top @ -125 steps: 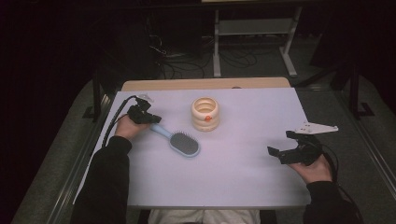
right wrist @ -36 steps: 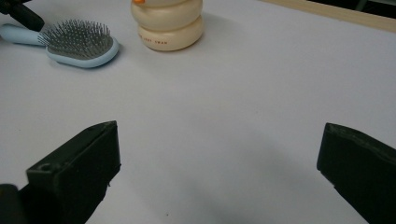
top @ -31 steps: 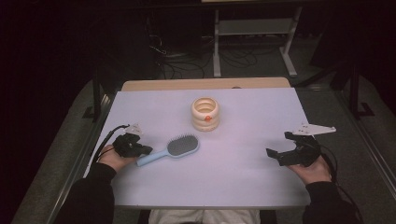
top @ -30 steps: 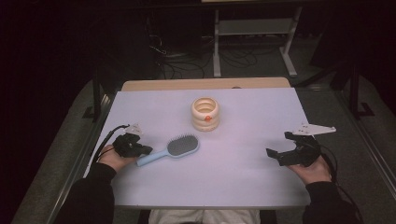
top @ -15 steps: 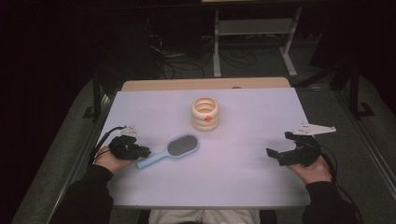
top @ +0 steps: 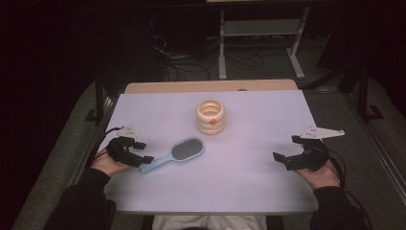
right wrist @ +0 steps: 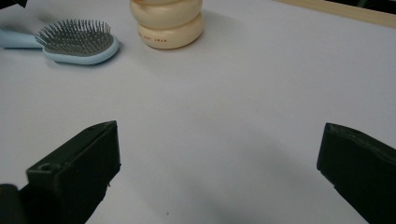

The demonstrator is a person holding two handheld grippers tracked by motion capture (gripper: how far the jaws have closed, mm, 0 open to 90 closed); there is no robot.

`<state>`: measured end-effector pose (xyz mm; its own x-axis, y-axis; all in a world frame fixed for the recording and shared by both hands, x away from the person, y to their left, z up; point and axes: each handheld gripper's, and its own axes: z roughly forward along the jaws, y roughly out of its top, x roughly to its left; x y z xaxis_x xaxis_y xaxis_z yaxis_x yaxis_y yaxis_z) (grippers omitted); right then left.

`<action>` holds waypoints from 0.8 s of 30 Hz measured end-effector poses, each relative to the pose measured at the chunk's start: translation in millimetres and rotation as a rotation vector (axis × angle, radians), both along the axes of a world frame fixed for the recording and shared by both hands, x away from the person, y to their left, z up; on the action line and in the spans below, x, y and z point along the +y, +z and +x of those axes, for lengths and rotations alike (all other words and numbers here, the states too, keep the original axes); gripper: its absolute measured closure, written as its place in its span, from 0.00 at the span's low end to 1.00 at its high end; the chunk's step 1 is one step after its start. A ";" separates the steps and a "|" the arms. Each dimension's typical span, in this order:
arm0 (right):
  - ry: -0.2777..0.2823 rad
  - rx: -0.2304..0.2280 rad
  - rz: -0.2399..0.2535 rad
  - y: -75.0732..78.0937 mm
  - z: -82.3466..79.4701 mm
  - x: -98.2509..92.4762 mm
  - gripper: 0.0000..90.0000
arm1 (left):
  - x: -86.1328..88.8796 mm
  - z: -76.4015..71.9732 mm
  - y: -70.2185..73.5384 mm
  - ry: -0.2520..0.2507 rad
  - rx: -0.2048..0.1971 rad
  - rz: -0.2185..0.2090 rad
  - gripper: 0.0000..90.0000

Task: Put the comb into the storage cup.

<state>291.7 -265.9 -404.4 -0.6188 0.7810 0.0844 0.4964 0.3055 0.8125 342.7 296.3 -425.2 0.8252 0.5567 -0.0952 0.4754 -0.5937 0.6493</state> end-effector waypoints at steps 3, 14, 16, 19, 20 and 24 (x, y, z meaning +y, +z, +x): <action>0.002 -0.001 0.000 0.1 -0.1 0.1 0.00 | -1.0 1.3 -0.3 -0.010 0.007 0.015 0.24; 0.007 0.004 -0.001 -0.3 0.1 0.7 0.00 | -15.6 8.6 1.0 -0.060 0.052 0.029 0.05; 0.007 0.003 -0.001 -0.2 0.1 0.6 0.00 | -18.8 9.1 0.5 -0.063 0.062 0.034 0.01; 0.008 0.004 -0.001 -0.2 -0.1 0.7 0.00 | -25.8 11.3 -1.7 -0.078 0.079 0.037 0.00; 0.010 0.002 0.000 0.0 -0.3 0.9 0.00 | -30.1 12.4 -2.8 -0.090 0.086 0.046 0.00; 0.010 0.005 0.000 -0.1 -0.1 0.8 0.00 | -38.6 15.0 -4.1 -0.115 0.090 0.075 0.00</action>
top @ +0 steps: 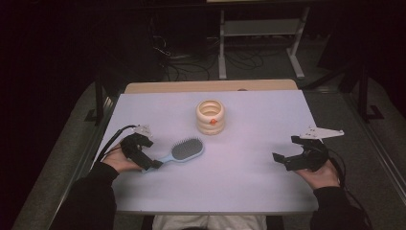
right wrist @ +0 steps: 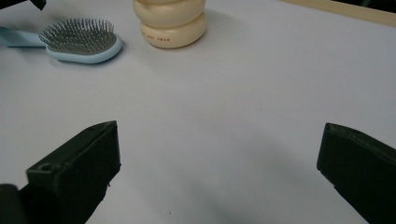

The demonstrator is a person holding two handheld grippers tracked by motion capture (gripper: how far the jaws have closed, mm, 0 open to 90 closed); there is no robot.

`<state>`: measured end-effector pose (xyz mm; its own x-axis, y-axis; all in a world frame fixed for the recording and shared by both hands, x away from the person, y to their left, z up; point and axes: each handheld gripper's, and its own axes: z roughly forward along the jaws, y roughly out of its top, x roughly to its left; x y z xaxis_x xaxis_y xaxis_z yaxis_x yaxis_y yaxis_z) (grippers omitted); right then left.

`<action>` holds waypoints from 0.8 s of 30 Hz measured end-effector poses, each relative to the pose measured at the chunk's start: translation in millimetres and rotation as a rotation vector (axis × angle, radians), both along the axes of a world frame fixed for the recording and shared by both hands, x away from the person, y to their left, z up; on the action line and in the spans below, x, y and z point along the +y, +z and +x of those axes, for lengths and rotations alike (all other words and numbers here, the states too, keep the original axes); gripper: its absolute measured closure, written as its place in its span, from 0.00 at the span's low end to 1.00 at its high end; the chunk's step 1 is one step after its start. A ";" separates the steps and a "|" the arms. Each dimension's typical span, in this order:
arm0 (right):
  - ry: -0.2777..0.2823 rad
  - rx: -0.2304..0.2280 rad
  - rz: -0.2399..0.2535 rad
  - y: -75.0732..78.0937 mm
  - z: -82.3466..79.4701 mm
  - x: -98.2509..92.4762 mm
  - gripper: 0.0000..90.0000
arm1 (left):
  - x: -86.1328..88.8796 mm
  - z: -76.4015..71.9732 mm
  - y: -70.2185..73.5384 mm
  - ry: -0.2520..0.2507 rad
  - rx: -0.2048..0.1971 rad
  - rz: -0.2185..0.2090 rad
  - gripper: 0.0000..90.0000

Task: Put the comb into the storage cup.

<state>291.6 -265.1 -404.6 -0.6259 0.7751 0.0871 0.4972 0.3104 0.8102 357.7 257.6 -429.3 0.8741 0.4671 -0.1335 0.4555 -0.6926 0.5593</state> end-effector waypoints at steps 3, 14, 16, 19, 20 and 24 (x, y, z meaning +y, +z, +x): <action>0.002 0.002 -0.001 -0.3 0.4 0.1 0.00 | -4.7 2.3 -2.0 -0.009 0.005 0.014 0.00; 0.005 0.006 -0.003 -0.4 0.3 0.5 0.00 | -20.0 8.0 -9.4 -0.045 0.038 0.049 0.06; 0.003 0.013 -0.004 -0.8 0.7 0.5 0.00 | -22.0 8.6 -9.4 -0.052 0.031 0.059 0.09; 0.004 0.013 -0.003 -0.8 0.7 0.6 0.00 | -24.6 9.3 -9.3 -0.065 0.020 0.067 0.15; 0.004 0.013 -0.003 -0.8 0.7 0.6 0.00 | -24.6 9.3 -9.3 -0.065 0.020 0.067 0.15; 0.005 0.014 -0.003 -0.8 0.6 0.7 0.00 | -28.0 8.7 -11.8 -0.085 0.009 0.083 0.20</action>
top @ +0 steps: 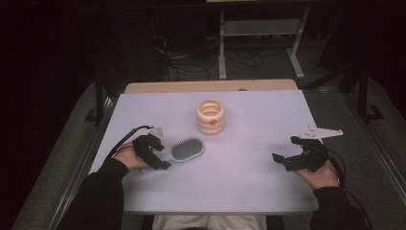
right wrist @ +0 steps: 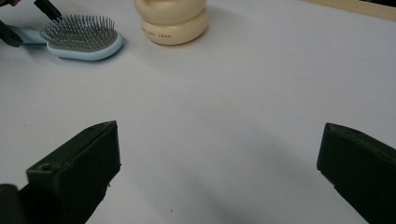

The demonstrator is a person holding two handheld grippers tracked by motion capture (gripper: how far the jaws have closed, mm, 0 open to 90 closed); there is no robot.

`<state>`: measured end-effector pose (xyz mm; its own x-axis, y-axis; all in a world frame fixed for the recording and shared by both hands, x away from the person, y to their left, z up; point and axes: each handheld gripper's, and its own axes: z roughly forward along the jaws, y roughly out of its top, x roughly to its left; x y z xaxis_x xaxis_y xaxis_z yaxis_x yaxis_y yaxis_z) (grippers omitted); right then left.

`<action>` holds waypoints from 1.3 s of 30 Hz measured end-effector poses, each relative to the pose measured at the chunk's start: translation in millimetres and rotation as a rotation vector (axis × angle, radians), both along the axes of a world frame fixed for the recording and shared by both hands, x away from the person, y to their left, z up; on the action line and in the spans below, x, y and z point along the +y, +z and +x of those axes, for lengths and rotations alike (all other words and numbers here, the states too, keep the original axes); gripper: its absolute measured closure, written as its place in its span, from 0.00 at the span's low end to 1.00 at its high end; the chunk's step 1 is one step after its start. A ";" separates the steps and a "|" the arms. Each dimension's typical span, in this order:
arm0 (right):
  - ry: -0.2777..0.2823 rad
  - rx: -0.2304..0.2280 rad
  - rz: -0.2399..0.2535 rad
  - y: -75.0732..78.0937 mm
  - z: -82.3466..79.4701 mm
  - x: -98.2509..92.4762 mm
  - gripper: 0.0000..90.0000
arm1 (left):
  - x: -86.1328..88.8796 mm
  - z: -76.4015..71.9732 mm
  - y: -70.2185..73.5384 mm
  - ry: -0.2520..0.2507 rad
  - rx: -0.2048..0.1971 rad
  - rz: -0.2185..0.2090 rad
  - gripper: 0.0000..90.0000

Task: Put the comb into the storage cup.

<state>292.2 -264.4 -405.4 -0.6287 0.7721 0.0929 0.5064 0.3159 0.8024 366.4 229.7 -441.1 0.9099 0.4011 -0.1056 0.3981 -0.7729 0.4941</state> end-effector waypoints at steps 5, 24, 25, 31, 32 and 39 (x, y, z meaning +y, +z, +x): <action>0.001 -0.001 0.000 0.1 0.0 -0.1 0.00 | 0.5 0.6 -0.2 -0.004 -0.012 0.002 0.29; 0.006 0.000 -0.003 -0.1 -0.4 0.9 0.00 | -4.6 1.0 -7.0 -0.028 -0.040 0.041 0.65; 0.006 0.000 -0.003 -0.1 -0.4 0.9 0.00 | -4.7 0.8 -7.0 -0.030 -0.044 0.042 0.65; 0.005 -0.001 -0.005 -0.2 -0.3 1.1 0.00 | -7.2 -1.1 -6.7 -0.043 -0.063 0.059 0.76; 0.004 -0.002 -0.003 0.0 -0.5 1.1 0.00 | -8.2 -0.9 -6.2 -0.046 -0.065 0.068 0.77; 0.002 -0.001 -0.004 -0.1 -0.4 0.9 0.00 | -7.3 0.3 -6.2 -0.045 -0.055 0.060 0.77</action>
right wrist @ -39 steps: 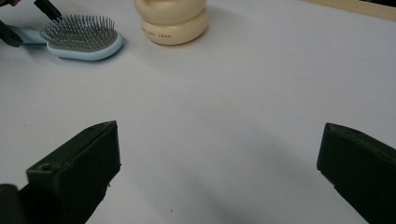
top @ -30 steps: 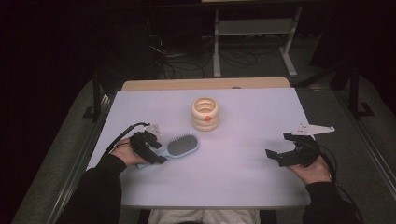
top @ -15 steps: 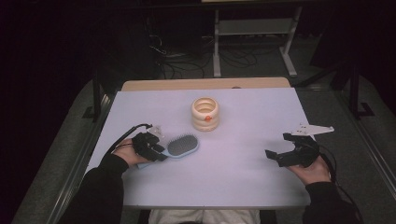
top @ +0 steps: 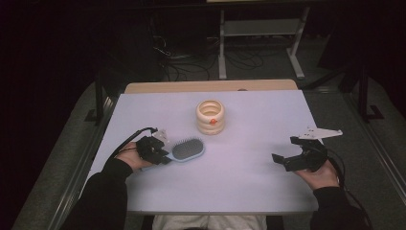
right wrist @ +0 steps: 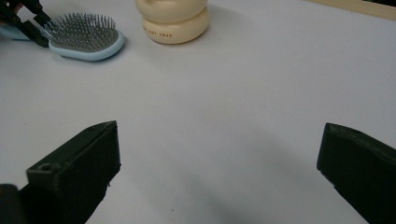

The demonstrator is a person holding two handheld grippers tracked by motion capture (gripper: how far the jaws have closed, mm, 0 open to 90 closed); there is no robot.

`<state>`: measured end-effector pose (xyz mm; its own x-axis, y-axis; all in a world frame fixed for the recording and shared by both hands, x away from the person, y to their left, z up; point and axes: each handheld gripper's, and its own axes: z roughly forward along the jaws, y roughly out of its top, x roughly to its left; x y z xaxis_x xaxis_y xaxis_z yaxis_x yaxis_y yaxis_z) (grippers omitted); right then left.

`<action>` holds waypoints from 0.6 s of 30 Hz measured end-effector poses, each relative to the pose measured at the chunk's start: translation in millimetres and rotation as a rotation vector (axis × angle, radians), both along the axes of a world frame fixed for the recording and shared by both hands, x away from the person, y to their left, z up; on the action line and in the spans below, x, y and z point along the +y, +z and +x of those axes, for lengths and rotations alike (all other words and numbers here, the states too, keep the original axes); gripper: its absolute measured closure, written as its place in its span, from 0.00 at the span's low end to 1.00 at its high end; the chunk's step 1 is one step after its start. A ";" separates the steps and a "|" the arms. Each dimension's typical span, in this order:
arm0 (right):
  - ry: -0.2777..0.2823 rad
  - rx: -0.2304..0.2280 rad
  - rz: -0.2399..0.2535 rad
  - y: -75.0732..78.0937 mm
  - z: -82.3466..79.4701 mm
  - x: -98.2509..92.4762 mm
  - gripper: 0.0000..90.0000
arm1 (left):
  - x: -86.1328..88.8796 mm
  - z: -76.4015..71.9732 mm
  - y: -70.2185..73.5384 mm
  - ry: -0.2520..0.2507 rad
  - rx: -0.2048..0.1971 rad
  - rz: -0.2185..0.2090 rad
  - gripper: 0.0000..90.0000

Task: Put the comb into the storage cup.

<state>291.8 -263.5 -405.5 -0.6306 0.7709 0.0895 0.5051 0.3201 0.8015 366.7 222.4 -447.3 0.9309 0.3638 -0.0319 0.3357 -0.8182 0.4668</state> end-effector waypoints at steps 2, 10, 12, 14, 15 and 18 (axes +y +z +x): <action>0.000 0.000 0.002 0.1 0.0 -0.2 0.00 | -0.3 -0.2 0.3 -0.002 -0.004 0.004 0.77; 0.000 0.000 0.002 0.1 0.1 -0.3 0.00 | 2.0 -0.9 2.8 -0.001 -0.012 -0.005 0.77; 0.000 0.001 0.002 0.0 0.1 -0.3 0.00 | 1.5 -2.7 5.2 -0.001 -0.036 -0.005 0.77; 0.001 0.000 0.002 -0.1 0.2 -0.1 0.00 | 1.8 -3.4 8.2 -0.003 -0.037 -0.019 0.77; 0.002 0.001 0.001 0.0 0.2 -0.1 0.00 | 1.8 -3.5 9.5 -0.005 -0.039 -0.016 0.77; 0.000 0.000 0.003 0.2 -0.1 -0.2 0.00 | 2.3 -3.8 14.1 -0.006 -0.047 -0.022 0.77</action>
<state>291.8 -263.7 -405.3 -0.6308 0.7705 0.0915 0.5049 0.3179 0.8025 362.9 224.7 -433.2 0.9337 0.3580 0.0042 0.3082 -0.8097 0.4994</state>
